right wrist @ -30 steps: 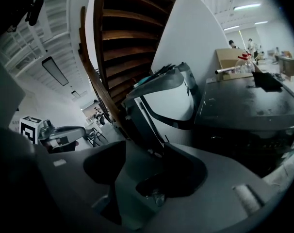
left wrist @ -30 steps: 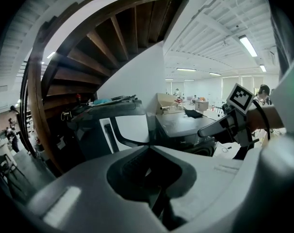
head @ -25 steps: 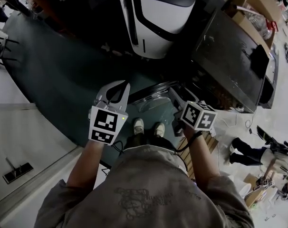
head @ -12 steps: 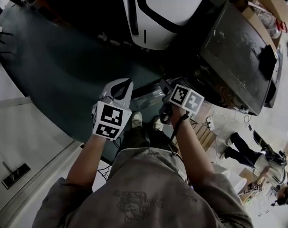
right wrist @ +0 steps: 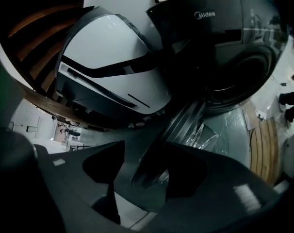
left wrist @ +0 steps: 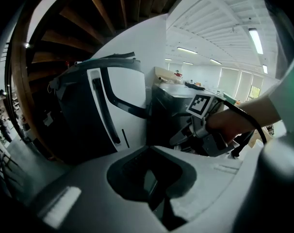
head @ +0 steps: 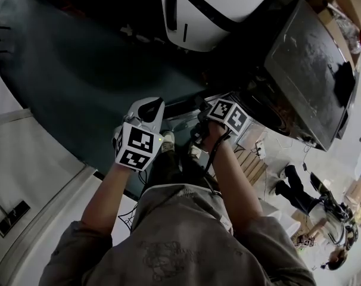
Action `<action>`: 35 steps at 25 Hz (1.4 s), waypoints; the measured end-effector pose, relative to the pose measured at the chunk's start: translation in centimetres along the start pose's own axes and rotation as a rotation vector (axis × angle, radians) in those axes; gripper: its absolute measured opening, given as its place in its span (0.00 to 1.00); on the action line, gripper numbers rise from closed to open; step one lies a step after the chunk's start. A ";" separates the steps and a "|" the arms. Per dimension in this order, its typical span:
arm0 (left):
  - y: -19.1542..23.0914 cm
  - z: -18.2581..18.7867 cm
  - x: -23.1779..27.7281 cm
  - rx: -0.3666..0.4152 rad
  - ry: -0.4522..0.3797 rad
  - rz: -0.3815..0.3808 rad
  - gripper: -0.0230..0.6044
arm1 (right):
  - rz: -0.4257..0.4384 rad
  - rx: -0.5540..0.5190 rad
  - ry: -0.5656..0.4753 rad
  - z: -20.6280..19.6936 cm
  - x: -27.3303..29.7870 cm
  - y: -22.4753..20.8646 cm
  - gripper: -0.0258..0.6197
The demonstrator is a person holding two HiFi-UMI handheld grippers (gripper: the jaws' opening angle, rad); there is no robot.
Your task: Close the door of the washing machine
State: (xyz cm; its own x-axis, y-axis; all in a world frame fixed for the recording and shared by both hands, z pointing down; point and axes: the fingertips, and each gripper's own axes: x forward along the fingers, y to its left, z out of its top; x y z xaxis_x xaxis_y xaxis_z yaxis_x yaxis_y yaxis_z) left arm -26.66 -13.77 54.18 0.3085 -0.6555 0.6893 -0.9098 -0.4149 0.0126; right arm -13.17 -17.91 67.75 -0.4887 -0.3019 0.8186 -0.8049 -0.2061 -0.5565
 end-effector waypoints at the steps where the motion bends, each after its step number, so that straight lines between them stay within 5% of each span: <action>1: 0.2 -0.5 0.3 -0.011 0.007 -0.001 0.04 | -0.002 0.020 0.007 -0.1 0.5 -0.3 0.49; 7: 2.1 -2.9 1.3 -0.036 0.034 0.041 0.04 | -0.022 0.118 0.023 -0.7 2.8 -1.8 0.48; 12: 2.1 -3.8 1.3 -0.052 0.045 0.036 0.04 | -0.073 0.117 0.020 -1.0 3.1 -2.8 0.35; 22: 1.2 -5.2 1.3 -0.054 0.075 0.017 0.04 | -0.069 0.090 0.019 -1.3 2.8 -3.4 0.35; 27: 2.4 -5.7 0.6 -0.083 0.089 0.054 0.04 | -0.065 0.049 0.035 -2.0 2.2 -4.1 0.35; 35: -0.4 -5.2 -0.1 -0.051 0.104 0.011 0.04 | -0.070 -0.103 0.078 -3.3 0.4 -6.4 0.36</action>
State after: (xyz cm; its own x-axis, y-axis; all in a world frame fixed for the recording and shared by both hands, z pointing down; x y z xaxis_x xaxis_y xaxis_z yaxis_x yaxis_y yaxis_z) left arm -27.77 -10.25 57.88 0.2703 -0.5901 0.7607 -0.9267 -0.3736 0.0395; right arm -9.32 -13.61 72.16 -0.4520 -0.2158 0.8655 -0.8660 -0.1266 -0.4838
